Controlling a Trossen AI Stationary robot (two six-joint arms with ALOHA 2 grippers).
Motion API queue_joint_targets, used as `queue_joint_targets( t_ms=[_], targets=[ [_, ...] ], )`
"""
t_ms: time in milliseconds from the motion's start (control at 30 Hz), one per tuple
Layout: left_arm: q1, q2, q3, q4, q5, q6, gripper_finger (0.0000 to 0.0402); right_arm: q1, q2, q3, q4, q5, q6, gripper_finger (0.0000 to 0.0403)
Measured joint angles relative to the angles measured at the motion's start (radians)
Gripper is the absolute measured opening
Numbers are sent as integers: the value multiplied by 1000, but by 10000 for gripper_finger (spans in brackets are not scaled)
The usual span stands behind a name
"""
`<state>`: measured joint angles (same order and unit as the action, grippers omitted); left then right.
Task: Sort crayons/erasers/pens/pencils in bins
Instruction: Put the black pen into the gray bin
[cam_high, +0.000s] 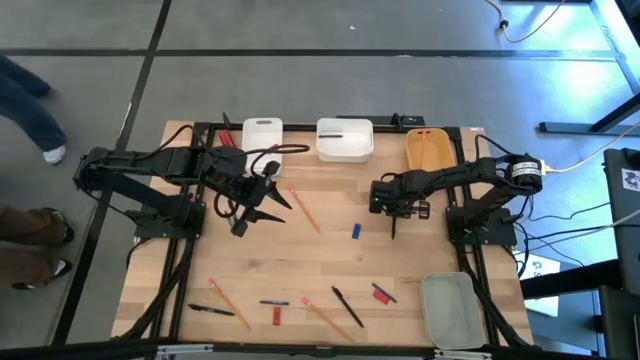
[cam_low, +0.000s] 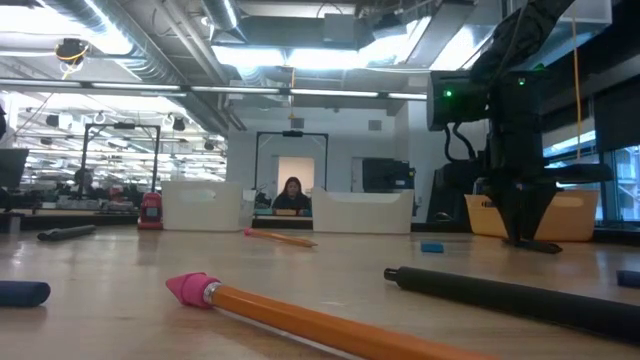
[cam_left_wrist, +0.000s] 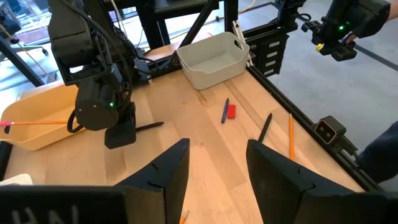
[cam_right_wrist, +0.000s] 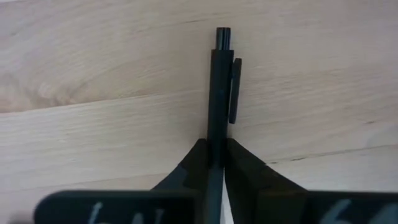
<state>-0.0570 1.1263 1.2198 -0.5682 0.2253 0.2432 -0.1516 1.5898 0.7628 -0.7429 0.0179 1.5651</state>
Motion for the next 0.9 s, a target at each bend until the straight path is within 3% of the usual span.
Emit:
queue_joint_targets(
  t_ms=[200,900],
  targets=[
    [0,0,0,0,0,0,151,0,1,0,0,7,-11,52],
    [0,0,0,0,0,-6,151,37,-81,78,-87,52,-143,43]
  ],
)
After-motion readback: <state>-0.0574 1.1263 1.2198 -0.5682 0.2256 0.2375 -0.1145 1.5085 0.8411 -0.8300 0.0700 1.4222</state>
